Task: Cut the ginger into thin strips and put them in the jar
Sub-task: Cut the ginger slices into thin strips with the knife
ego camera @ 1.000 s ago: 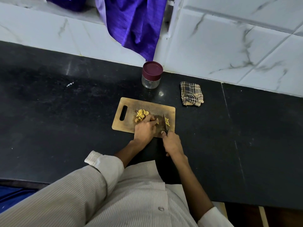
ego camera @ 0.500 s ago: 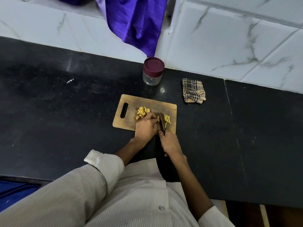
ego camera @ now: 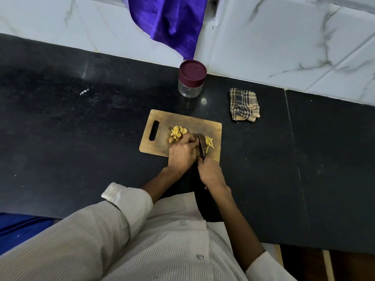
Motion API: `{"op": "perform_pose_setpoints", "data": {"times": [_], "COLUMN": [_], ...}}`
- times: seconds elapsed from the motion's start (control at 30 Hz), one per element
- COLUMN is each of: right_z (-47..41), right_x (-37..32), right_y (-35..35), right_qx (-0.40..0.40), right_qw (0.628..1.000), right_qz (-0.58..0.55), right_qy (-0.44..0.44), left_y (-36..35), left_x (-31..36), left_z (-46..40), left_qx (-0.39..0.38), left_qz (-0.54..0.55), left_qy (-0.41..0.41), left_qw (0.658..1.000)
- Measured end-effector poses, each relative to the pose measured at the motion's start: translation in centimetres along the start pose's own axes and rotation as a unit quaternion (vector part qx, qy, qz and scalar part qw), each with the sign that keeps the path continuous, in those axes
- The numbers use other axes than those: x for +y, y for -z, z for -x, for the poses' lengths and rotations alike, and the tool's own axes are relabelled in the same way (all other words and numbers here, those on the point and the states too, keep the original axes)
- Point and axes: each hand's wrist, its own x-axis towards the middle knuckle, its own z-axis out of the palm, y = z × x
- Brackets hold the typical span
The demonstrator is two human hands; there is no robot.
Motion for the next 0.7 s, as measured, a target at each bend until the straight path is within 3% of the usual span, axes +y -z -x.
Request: {"op": "perform_pose_setpoints", "data": {"times": [0.47,0.7], "right_z": [1.2,0.7], "right_x": [1.1,-0.2], "right_y": [-1.1,-1.0], "right_qx": [0.004,0.039], "right_qw": [0.996,0.998], "right_qz": [0.085,0.052], "right_qy": [-0.023,-0.025], "left_y": [-0.1,0.0], "left_x": [0.0,0.4], "left_z": [0.0,0.2], "left_qx": [-0.013,-0.011], "left_qz": [-0.018,-0.016], "left_qy": [0.009,0.004], "left_qw": [1.000,1.000]}}
